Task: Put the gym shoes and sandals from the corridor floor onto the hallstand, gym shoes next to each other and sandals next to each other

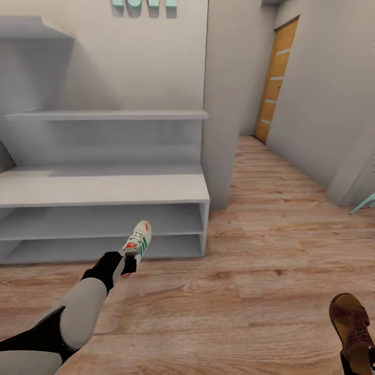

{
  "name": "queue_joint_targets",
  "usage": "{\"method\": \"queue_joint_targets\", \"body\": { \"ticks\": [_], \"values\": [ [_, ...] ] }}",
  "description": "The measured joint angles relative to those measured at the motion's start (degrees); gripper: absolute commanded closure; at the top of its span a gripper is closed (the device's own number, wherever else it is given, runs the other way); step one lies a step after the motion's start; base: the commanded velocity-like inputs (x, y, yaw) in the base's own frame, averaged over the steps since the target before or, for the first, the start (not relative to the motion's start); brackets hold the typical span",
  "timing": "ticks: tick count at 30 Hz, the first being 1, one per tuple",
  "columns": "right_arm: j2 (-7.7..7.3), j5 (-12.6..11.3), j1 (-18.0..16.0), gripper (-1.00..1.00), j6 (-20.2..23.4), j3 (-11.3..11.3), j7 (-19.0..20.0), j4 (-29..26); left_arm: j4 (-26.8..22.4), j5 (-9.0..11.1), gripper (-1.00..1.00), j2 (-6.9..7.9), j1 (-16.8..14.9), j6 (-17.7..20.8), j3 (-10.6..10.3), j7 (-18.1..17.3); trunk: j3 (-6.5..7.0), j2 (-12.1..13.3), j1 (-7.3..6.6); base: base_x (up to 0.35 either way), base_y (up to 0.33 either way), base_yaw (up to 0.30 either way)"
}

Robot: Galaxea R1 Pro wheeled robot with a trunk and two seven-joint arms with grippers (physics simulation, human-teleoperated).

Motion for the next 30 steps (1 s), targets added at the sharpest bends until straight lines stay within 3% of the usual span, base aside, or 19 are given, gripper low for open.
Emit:
{"method": "queue_joint_targets", "body": {
  "ticks": [6,11,27,30],
  "values": [
    [0.0,0.0,0.0,1.0,0.0,0.0,0.0,0.0,0.0,0.0,1.0,-0.03,0.0,0.1,0.0,-0.1,0.0,0.0,0.01,0.097,-0.152,0.0],
    [0.0,0.0,0.0,1.0,0.0,0.0,0.0,0.0,-1.2,0.0,1.0,0.05,0.1,0.2,0.0,-0.1,-0.91,-2.0,1.11,0.011,-0.018,0.0],
    [0.0,0.0,0.0,1.0,0.0,0.0,0.0,0.1,-2.2,0.0,1.0,-0.06,-0.5,0.4,-0.1,-0.1,-5.0,-8.4,4.63,0.0,-0.001,0.0],
    [0.0,0.0,0.0,1.0,0.0,0.0,0.0,0.1,-2.2,0.0,1.0,-0.06,-1.5,0.5,-0.1,-0.1,-5.94,-8.5,4.71,0.0,0.0,0.0]
  ]
}}
